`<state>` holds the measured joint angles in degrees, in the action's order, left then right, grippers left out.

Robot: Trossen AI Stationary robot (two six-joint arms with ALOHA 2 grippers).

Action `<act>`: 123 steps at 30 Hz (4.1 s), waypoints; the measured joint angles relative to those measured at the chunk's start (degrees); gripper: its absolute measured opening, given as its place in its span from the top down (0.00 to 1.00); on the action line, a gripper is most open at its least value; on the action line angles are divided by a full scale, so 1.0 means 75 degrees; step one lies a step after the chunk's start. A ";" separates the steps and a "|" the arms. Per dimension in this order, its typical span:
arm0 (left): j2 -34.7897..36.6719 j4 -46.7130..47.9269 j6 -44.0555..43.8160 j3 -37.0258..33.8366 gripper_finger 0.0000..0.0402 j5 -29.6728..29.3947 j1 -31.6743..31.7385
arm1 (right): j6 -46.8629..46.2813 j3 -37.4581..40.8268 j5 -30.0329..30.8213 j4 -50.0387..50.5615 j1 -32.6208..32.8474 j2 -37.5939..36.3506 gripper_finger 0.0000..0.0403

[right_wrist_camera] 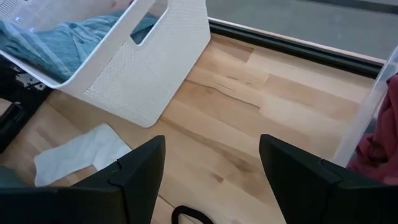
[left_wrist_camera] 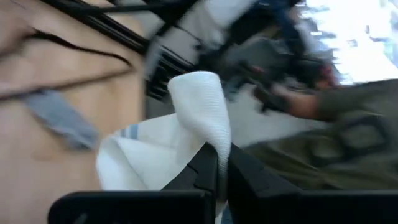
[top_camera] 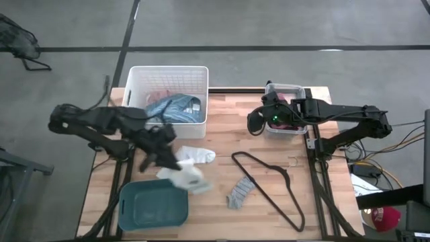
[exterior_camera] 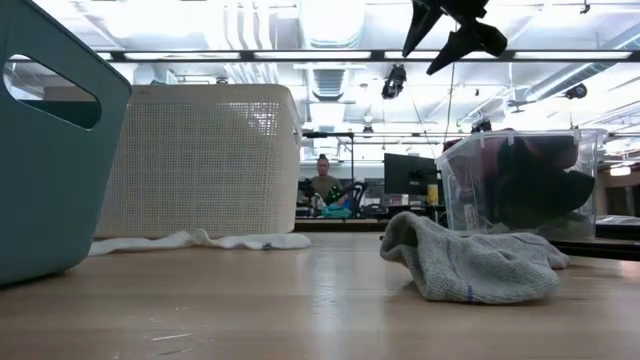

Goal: Pick & Place Cloths
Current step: Put the right white sock into the blue bin, then put the gray sock into the blue bin

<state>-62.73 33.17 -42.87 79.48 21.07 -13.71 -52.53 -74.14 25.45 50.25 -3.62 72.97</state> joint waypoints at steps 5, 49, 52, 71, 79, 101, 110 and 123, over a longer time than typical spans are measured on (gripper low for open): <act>0.0557 0.0099 -0.1227 0.0000 0.95 0.0664 -0.0813 | -0.0003 0.0022 0.0003 -0.0015 0.0000 0.0000 0.39; -0.1452 0.3802 -0.2022 -0.1405 0.52 0.0035 -0.2219 | 0.0004 0.0059 -0.0123 -0.0352 0.0000 0.0000 0.68; -0.1452 0.3793 -0.1815 -0.1405 0.46 -0.0020 -0.2204 | 0.0037 0.0059 -0.0376 -0.0395 0.0023 0.0000 0.71; -0.0956 0.3517 -0.1885 -0.0994 0.44 -0.0718 -0.2201 | 0.0641 0.0450 -0.0664 -0.1245 0.1469 -0.0006 0.92; -0.0859 0.3384 -0.1872 -0.0719 0.44 -0.0815 -0.2192 | 0.0234 0.1228 -0.1038 -0.2664 0.1879 -0.0006 0.97; -0.0704 0.1773 0.0066 0.0125 0.44 -0.3571 -0.1650 | 0.0371 0.1774 -0.3005 -0.5527 0.2352 0.2189 0.98; -0.0663 0.1574 0.0466 0.0385 0.44 -0.3826 -0.1650 | 0.0848 0.0723 -0.2912 -0.4867 0.2349 0.3458 0.98; -0.0558 0.1517 0.0539 0.0379 0.44 -0.3827 -0.1647 | 0.1802 -0.0041 -0.5085 -0.2351 0.3321 0.3955 0.98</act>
<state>-66.92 44.56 -38.82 82.32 -7.63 -26.06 -39.02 -74.44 -12.68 32.62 21.29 102.63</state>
